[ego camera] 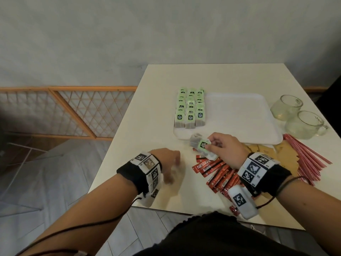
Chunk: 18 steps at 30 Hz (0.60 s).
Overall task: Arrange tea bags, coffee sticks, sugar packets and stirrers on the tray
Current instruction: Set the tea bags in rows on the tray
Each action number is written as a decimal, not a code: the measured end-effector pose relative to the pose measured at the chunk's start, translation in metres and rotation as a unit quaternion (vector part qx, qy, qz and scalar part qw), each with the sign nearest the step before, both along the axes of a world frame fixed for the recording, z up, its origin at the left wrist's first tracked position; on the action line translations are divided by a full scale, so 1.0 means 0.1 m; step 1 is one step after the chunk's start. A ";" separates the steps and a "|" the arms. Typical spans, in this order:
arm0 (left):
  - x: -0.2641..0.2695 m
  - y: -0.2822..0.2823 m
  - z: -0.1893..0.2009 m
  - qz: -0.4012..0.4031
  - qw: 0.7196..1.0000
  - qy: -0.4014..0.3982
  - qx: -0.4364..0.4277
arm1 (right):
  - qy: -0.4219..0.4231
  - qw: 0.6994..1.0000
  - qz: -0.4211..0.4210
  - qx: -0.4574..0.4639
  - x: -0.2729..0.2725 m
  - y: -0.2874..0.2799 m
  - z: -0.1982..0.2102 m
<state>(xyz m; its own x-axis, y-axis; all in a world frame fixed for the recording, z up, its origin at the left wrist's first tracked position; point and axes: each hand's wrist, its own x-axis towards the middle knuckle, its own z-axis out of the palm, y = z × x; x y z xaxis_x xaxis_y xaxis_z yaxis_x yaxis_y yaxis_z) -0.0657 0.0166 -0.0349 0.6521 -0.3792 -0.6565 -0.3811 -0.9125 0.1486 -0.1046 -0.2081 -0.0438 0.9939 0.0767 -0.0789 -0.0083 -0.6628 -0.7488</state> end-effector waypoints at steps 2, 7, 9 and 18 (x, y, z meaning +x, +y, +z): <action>0.03 -0.02 -0.04 -0.002 0.999 -0.033 -0.015 | 0.004 1.000 -0.001 -0.001 0.01 -0.03 -0.02; 0.19 -0.08 -0.09 0.046 0.992 -0.069 -0.096 | 0.000 1.000 -0.004 0.014 0.02 -0.15 -0.06; 0.25 -0.12 -0.08 0.119 0.973 -0.061 -0.191 | -0.004 1.000 0.004 0.019 0.04 -0.19 -0.03; 0.34 -0.50 0.14 0.298 0.837 0.117 -0.444 | 0.048 0.990 0.132 -0.007 0.28 -0.26 0.17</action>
<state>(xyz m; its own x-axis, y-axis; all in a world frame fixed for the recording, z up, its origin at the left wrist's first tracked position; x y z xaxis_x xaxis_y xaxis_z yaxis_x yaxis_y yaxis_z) -0.0313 -0.0331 -0.0207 0.7915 -0.4393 -0.4249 0.2370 -0.4202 0.8760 -0.0762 -0.2340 -0.0273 0.9271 0.3319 -0.1743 0.0971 -0.6617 -0.7435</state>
